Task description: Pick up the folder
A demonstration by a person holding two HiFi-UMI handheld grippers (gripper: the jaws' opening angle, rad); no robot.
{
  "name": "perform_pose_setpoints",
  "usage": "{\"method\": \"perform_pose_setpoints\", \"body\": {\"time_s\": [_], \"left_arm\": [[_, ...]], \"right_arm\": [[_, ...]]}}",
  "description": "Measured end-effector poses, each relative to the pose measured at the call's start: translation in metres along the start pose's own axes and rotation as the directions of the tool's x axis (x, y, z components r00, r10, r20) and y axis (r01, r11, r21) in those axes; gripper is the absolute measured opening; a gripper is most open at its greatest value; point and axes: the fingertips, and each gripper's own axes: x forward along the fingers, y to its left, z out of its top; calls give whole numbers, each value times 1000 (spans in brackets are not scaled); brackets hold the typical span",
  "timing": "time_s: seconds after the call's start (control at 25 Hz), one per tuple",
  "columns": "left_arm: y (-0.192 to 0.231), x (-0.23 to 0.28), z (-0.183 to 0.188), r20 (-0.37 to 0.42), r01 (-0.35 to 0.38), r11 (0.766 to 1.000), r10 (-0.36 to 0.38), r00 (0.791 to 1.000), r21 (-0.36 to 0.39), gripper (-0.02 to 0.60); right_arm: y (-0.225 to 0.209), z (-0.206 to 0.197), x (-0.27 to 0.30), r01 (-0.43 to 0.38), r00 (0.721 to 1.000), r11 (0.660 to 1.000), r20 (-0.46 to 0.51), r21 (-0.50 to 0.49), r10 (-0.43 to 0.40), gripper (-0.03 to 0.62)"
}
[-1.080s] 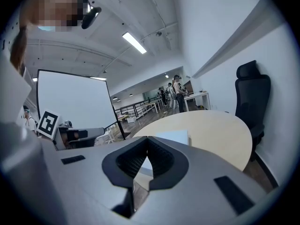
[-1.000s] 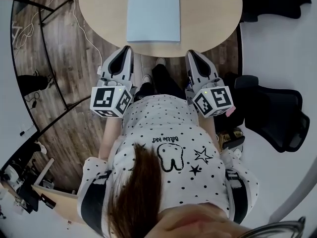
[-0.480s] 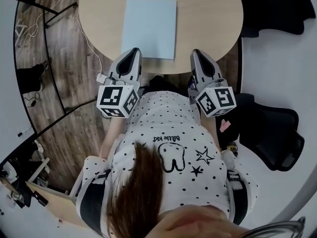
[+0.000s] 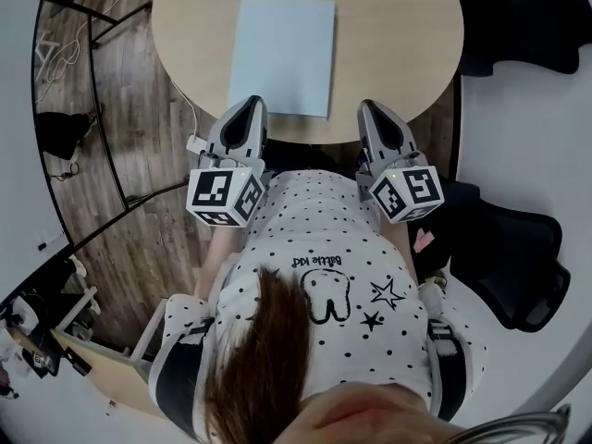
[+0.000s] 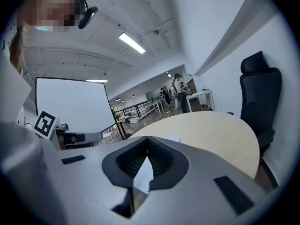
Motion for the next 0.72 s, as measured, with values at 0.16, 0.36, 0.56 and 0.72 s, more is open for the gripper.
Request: {"method": "perform_pose_setpoints", "body": {"time_s": [0.16,0.36,0.56,0.72], "left_arm": [[-2,1,11,32,42,999,-43,999,27,23],[-3,8,14,23,113,993,-115,993,45,23],[6,17,26,20,162,986,-163,986,43,23],[15,24,39,18,207,977,-208,978,42,23]], "right_arm": [[0,0,6,6,1000,1000,0,8,-6,6],[-1,-1,14,25,1000,999,1,23,-25,6],[0,4,27,59,998,998,5,37,-60,6],[6,11,39,77,997,996,17,46,-78,6]]}}
